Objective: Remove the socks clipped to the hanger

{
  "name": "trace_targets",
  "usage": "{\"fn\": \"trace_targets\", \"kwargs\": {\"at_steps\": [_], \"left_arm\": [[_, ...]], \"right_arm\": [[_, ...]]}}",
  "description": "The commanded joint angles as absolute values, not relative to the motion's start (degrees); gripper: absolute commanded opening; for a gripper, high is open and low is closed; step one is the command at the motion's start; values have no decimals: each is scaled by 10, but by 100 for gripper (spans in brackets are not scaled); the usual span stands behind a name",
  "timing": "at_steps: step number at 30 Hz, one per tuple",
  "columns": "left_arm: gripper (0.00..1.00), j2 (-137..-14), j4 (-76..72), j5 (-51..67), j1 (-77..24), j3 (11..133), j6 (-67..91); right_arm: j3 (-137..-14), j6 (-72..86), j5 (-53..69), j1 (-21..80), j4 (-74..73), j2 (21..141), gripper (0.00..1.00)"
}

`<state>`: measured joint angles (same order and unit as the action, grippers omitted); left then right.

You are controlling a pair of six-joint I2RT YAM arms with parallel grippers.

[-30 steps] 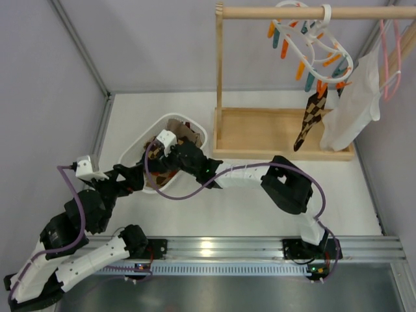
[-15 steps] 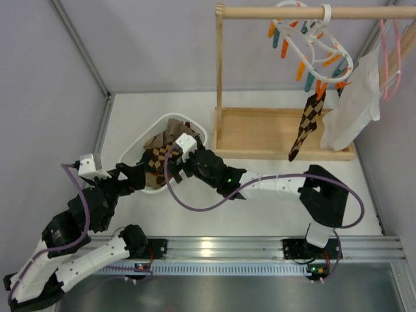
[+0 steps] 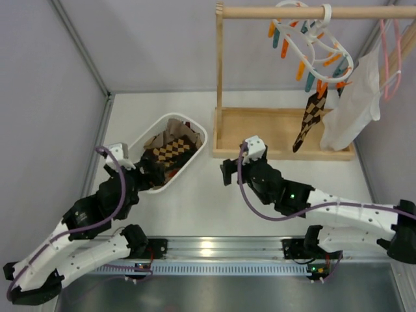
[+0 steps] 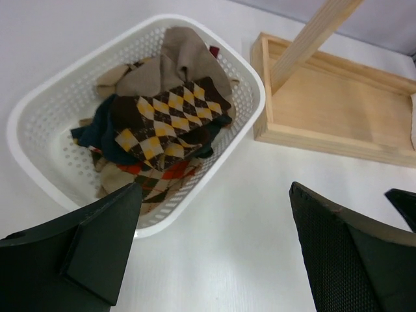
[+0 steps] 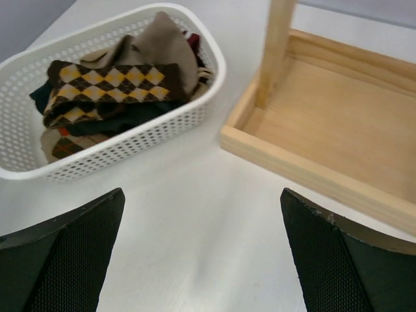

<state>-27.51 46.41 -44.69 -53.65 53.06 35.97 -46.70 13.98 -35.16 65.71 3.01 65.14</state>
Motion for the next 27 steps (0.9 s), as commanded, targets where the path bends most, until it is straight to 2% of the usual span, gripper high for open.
{"fn": "trace_targets", "kwargs": {"at_steps": [1, 5, 6, 11, 15, 16, 19, 27], "left_arm": [[99, -327, 406, -390, -534, 498, 416], [99, -430, 220, -270, -534, 425, 408], [99, -487, 151, -252, -534, 417, 400], [99, -677, -63, -180, -566, 450, 326], [99, -833, -164, -130, -585, 552, 238], [99, -892, -185, -124, -594, 609, 222], [98, -968, -212, -82, -605, 689, 154], [99, -1186, -261, -52, -605, 933, 73]], "right_arm": [[-420, 192, -426, 657, -55, 543, 99], [-385, 202, -467, 658, -123, 431, 99], [-379, 199, -479, 657, -138, 392, 99], [-384, 230, -563, 657, -253, 299, 99], [-418, 245, -578, 657, -343, 246, 99], [-437, 246, -578, 658, -370, 241, 100], [-475, 241, -576, 657, -408, 211, 100], [-501, 205, -494, 657, -394, 88, 99]]}}
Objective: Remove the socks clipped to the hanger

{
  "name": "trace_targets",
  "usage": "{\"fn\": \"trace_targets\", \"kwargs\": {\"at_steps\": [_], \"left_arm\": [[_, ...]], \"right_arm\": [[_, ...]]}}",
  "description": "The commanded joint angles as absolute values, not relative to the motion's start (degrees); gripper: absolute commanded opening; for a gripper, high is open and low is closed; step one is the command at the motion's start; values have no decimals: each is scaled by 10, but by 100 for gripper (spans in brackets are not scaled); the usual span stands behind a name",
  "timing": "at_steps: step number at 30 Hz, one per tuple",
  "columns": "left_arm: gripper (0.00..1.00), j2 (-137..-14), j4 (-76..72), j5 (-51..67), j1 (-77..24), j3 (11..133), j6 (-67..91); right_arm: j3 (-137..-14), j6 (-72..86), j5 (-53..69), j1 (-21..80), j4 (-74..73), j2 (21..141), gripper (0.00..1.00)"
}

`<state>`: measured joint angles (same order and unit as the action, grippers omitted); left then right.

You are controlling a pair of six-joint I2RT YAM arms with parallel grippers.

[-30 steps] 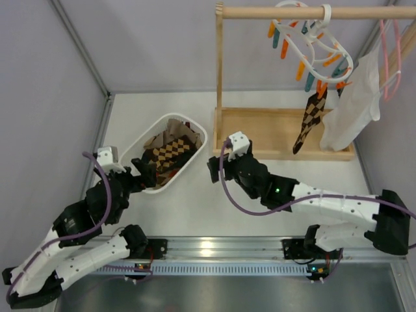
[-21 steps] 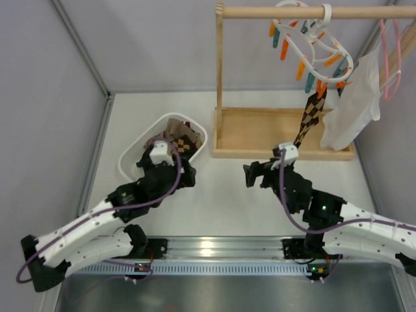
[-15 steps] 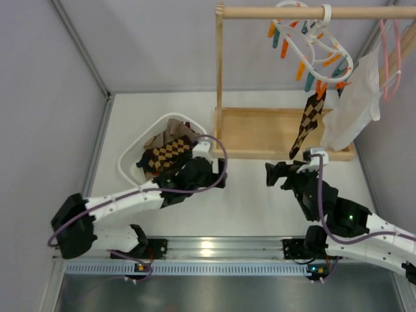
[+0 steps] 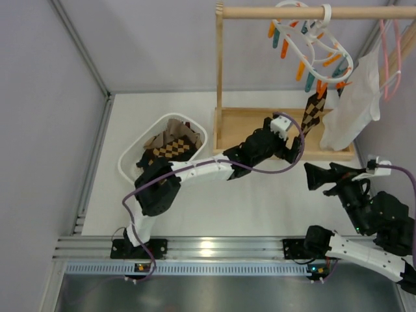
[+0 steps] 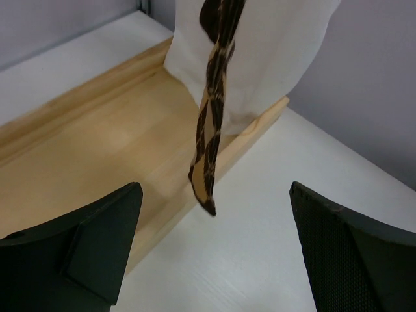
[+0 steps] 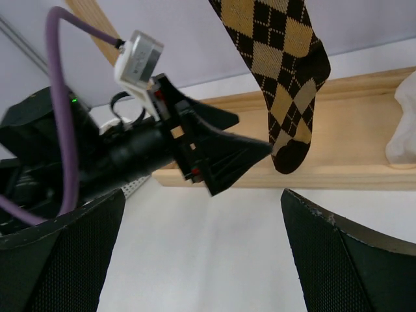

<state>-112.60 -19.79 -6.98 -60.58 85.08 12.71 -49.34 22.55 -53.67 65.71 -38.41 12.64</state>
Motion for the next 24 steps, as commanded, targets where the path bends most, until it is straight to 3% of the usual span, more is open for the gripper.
{"fn": "trace_targets", "kwargs": {"at_steps": [1, 7, 8, 10, 11, 12, 14, 15, 19, 24], "left_arm": [[99, -1201, -261, -56, -603, 952, 69], [96, -1280, -261, -76, -592, 1037, 64], [85, -1286, -262, -67, -589, 1042, 68], [74, -1299, -262, -62, -584, 1059, 69], [62, -1301, -262, -56, -583, 1062, 65], [41, -1301, -262, -55, -583, 1063, 65], [21, -1292, -262, -52, -583, 1052, 69], [7, -1286, -262, -49, -584, 1046, 72], [0, -1252, -262, -51, -582, 1000, 73], [0, -1167, -270, -63, -575, 885, 92]], "right_arm": [[-494, 195, -482, 658, -390, 77, 99], [-482, 199, -452, 657, -398, 27, 100], [-483, 198, -456, 658, -402, 28, 99], [-483, 196, -467, 657, -400, 32, 99], [-480, 196, -469, 658, -395, 32, 100], [-473, 197, -471, 657, -378, 29, 99], [-462, 197, -468, 658, -356, 19, 99], [-456, 192, -465, 658, -341, 18, 99], [-462, 194, -494, 658, -329, 53, 100], [-497, 194, -526, 658, -357, 187, 99]]}}
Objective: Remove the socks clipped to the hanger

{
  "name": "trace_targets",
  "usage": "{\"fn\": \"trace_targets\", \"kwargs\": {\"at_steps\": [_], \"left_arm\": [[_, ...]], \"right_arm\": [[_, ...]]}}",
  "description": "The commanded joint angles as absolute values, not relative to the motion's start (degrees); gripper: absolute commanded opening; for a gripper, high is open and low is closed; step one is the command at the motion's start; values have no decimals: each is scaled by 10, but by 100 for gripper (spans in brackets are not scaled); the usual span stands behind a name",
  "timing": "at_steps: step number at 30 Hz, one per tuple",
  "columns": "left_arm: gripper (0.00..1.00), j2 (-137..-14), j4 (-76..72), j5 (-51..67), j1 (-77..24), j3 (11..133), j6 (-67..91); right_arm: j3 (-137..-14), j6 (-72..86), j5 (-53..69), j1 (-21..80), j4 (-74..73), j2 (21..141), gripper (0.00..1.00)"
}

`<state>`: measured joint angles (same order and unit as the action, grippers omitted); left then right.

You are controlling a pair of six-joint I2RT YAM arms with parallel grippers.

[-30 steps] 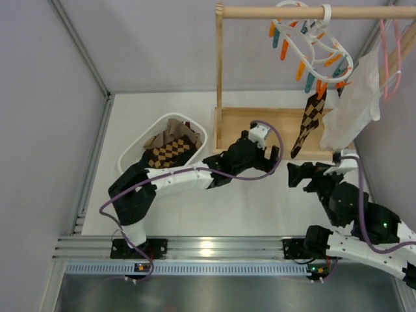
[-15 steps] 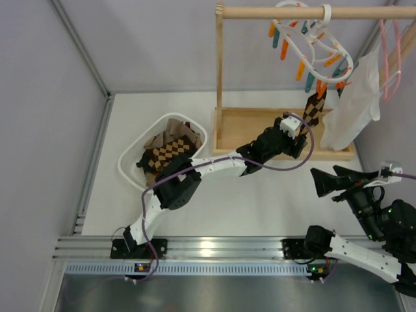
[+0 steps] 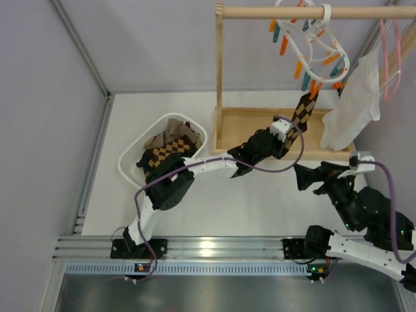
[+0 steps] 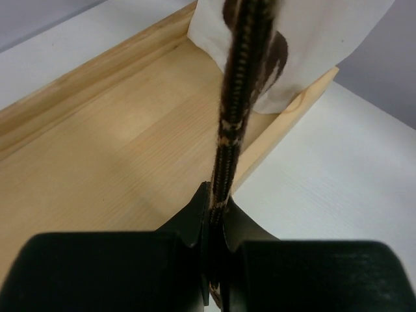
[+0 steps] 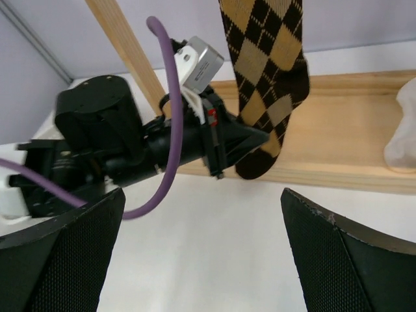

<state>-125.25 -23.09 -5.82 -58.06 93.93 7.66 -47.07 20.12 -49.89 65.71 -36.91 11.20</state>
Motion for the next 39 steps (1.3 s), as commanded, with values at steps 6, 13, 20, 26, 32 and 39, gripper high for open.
{"fn": "trace_targets", "kwargs": {"at_steps": [6, 13, 20, 26, 32, 39], "left_arm": [[0, -1106, -281, -71, -569, 789, 134], [0, -1102, -280, -142, -583, 778, 186], [0, -1123, -279, -340, -684, 822, 94], [0, -1176, -279, -453, -748, 890, -18], [0, -1263, -279, -504, -792, 1004, -133], [0, -1342, -279, -537, -822, 1125, -221]], "right_arm": [[-589, 94, -575, 657, -294, 279, 97], [-793, 124, -653, 657, -428, 445, 86], [-981, 118, -488, 464, -516, 622, 82], [-1028, 121, -491, 421, -561, 675, 80], [-1034, 108, -521, 421, -569, 671, 79], [-1065, 77, -590, 421, -608, 699, 79]]}}
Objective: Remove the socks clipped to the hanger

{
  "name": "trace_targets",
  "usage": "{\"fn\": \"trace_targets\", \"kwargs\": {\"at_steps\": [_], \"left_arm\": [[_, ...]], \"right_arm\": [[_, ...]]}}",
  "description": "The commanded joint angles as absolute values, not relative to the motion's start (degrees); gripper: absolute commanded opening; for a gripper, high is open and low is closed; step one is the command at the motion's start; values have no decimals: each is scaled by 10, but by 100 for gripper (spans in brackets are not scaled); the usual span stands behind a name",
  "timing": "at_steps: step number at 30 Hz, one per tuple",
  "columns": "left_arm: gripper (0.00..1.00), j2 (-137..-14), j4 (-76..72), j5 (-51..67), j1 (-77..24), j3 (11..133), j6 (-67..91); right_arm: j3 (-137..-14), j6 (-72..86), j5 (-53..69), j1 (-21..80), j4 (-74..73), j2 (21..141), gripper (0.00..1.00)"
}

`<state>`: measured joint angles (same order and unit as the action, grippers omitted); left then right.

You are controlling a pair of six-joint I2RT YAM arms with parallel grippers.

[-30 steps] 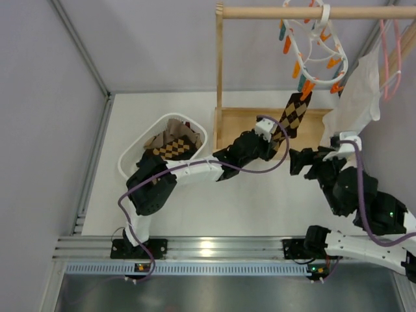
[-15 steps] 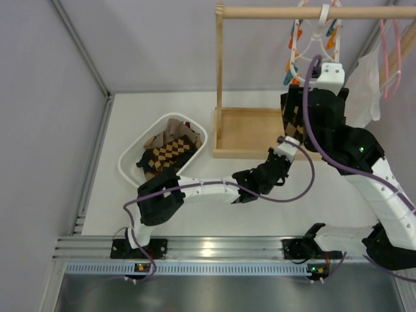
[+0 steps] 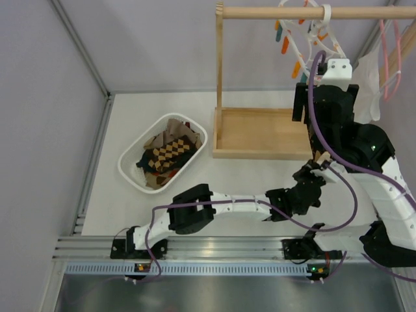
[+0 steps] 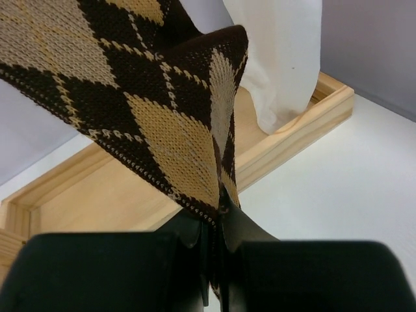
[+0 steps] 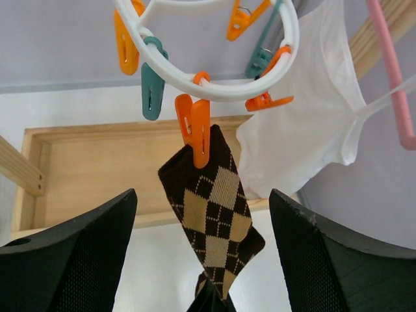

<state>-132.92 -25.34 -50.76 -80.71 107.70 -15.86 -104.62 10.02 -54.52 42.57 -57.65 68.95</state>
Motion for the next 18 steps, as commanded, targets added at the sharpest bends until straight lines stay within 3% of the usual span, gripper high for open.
{"fn": "trace_targets", "kwargs": {"at_steps": [1, 14, 18], "left_arm": [[0, -1353, -277, -538, -825, 1142, -226], [0, -1378, -278, -524, -841, 1187, -237], [0, -1377, -278, -522, -841, 1184, -235]], "right_arm": [[-1064, 72, -596, 421, -604, 702, 79], [-1087, -26, -590, 336, -535, 763, 69], [-1086, -53, -574, 308, -491, 789, 61]]}}
